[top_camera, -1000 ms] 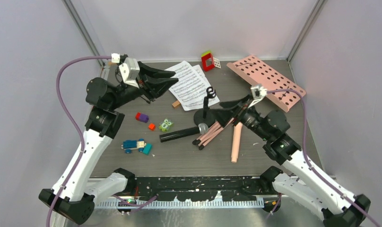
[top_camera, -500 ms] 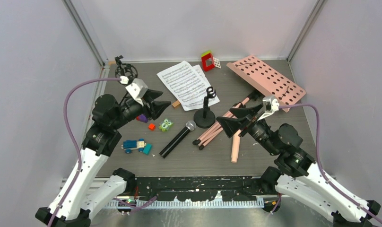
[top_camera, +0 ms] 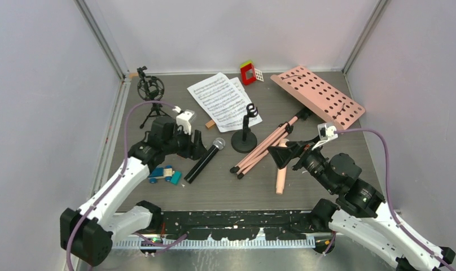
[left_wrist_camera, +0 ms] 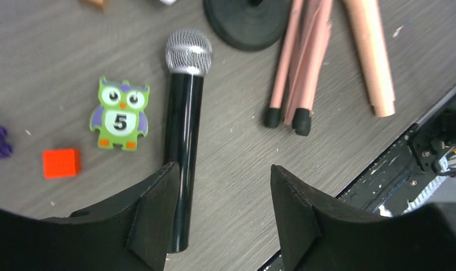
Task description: Pack up the instrument practice props
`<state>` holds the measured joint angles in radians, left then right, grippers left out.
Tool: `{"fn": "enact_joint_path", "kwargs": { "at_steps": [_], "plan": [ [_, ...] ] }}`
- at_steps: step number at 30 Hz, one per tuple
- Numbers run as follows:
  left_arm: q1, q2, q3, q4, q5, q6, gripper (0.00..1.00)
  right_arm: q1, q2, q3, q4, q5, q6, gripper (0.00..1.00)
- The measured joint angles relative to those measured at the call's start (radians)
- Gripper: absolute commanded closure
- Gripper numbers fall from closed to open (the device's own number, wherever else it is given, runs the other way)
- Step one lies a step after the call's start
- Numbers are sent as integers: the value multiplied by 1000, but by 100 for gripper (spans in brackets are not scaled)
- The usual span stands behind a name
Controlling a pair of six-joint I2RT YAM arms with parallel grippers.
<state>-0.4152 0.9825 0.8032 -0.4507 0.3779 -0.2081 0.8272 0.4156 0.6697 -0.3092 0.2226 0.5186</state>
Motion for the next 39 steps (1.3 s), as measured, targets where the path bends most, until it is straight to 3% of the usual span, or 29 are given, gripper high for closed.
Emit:
{"fn": "enact_joint_path", "kwargs": {
  "at_steps": [11, 26, 33, 39],
  "plan": [
    [-219, 409, 3, -29, -307, -31, 34, 0, 4, 5, -58, 16, 14, 2],
    [-214, 420, 145, -88, -502, -15, 28, 0, -10, 11, -81, 23, 14, 2],
    [-175, 530, 163, -90, -500, 6, 34, 0, -10, 11, -81, 23, 16, 2],
    [-172, 669, 184, -116, -473, 4, 56, 0, -10, 10, -81, 23, 35, 2]
  ]
}}
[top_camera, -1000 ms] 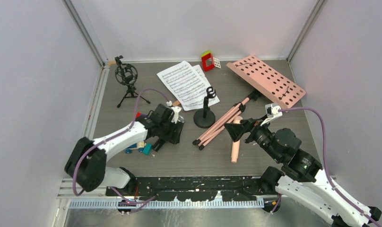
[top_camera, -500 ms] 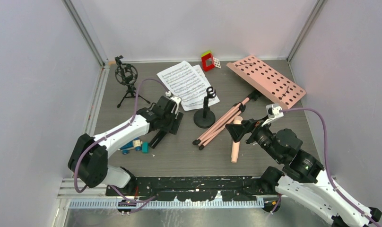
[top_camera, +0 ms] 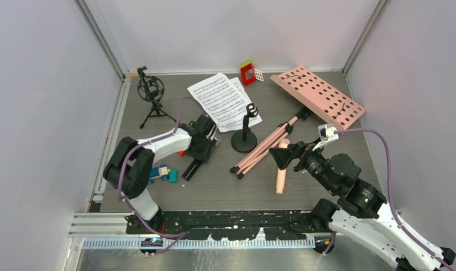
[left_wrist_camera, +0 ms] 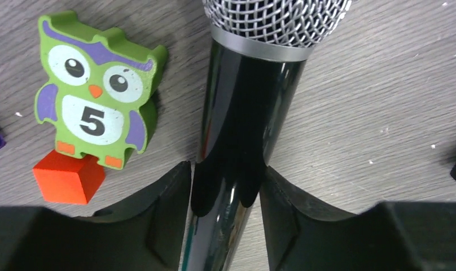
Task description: Pack up the instrument practice props
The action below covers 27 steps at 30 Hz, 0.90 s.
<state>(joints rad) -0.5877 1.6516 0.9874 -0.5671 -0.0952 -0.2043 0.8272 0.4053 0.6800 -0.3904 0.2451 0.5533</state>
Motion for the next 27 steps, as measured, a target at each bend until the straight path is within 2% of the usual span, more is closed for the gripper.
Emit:
{"fn": "enact_joint_path", "kwargs": {
  "at_steps": [2, 9, 10, 12, 14, 21, 24, 27],
  "plan": [
    [0, 18, 15, -7, 17, -3, 64, 0, 0, 0, 0, 0, 2, 2],
    [-2, 18, 24, -13, 66, -34, 71, 0, -2, 0, -20, 35, 10, 2],
    [-5, 13, 23, -14, 70, -40, 75, 0, -5, 0, -29, 45, 13, 2],
    [-10, -14, 14, -15, 82, -52, 92, 0, -15, 0, -56, 74, 24, 2],
    [-21, -81, -5, -20, 104, -66, 100, 0, -31, 2, -85, 110, 38, 2],
    [-84, -425, -53, -4, 182, -193, 100, 0, -89, 43, -201, 229, 92, 2],
    [-186, -567, -99, 59, 187, -300, 100, 0, -127, 74, -254, 276, 117, 3],
    [-334, -607, -114, 110, 156, -400, 100, 0, -177, 101, -290, 317, 141, 3]
  ]
}}
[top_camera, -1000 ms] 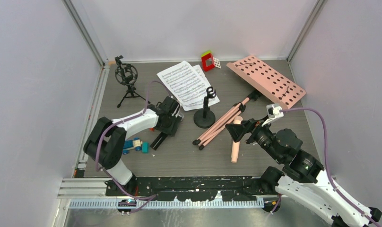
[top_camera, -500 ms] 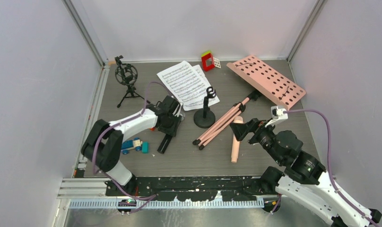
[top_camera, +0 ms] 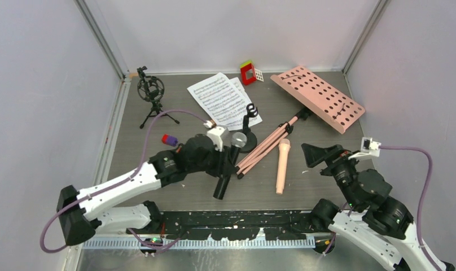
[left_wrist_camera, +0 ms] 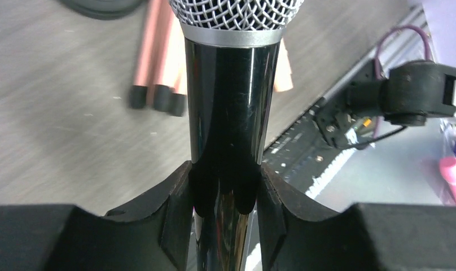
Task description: Pack up the instrument practice props
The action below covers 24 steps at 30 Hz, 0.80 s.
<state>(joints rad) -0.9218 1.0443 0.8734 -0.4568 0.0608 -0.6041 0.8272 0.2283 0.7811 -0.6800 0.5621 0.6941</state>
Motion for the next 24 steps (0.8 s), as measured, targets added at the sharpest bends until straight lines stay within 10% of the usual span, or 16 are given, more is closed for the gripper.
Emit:
{"fn": "enact_joint_path", "kwargs": {
  "at_steps": [6, 24],
  "plan": [
    [-199, 243, 106, 69, -101, -137, 100, 0, -82, 19, -38, 55, 46, 4],
    [-255, 862, 432, 174, -161, -281, 100, 0, -84, 45, -166, 106, 103, 4]
  ]
}}
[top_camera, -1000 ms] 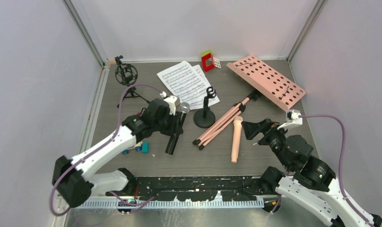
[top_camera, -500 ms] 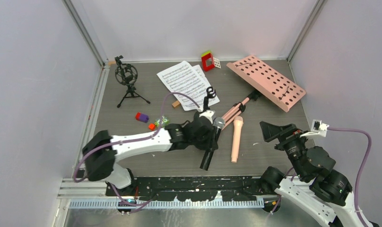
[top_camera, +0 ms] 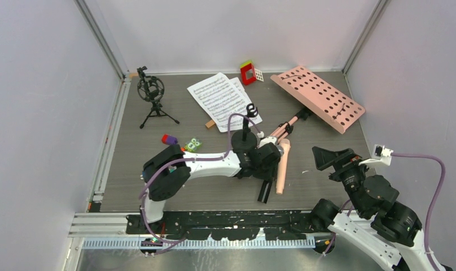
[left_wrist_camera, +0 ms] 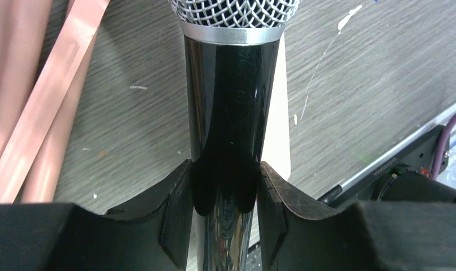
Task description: Pack up the instrument practice props
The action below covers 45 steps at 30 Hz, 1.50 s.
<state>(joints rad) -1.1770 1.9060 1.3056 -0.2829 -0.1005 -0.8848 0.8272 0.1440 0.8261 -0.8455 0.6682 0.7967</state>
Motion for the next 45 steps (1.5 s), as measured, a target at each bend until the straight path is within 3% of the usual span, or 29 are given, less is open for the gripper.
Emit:
{"fn": "enact_joint_path", "kwargs": {
  "at_steps": [13, 16, 22, 29, 37, 45],
  "plan": [
    [2, 166, 153, -39, -13, -24, 100, 0, 0, 16, -20, 20, 8, 4],
    [8, 185, 180, -39, -13, -25, 89, 0, 0, 18, -29, 27, 12, 4],
    [29, 217, 230, -50, -11, -24, 53, 0, 0, 18, -60, 39, 21, 4],
    [41, 225, 254, -60, -11, -18, 24, 0, 40, 58, -177, 137, 95, 4],
    [40, 222, 257, -45, 7, 15, 16, 0, 256, 98, -287, 226, 183, 4],
    [31, 143, 185, -36, -3, 83, 8, 0, 204, 55, -263, 229, 183, 3]
  ]
}}
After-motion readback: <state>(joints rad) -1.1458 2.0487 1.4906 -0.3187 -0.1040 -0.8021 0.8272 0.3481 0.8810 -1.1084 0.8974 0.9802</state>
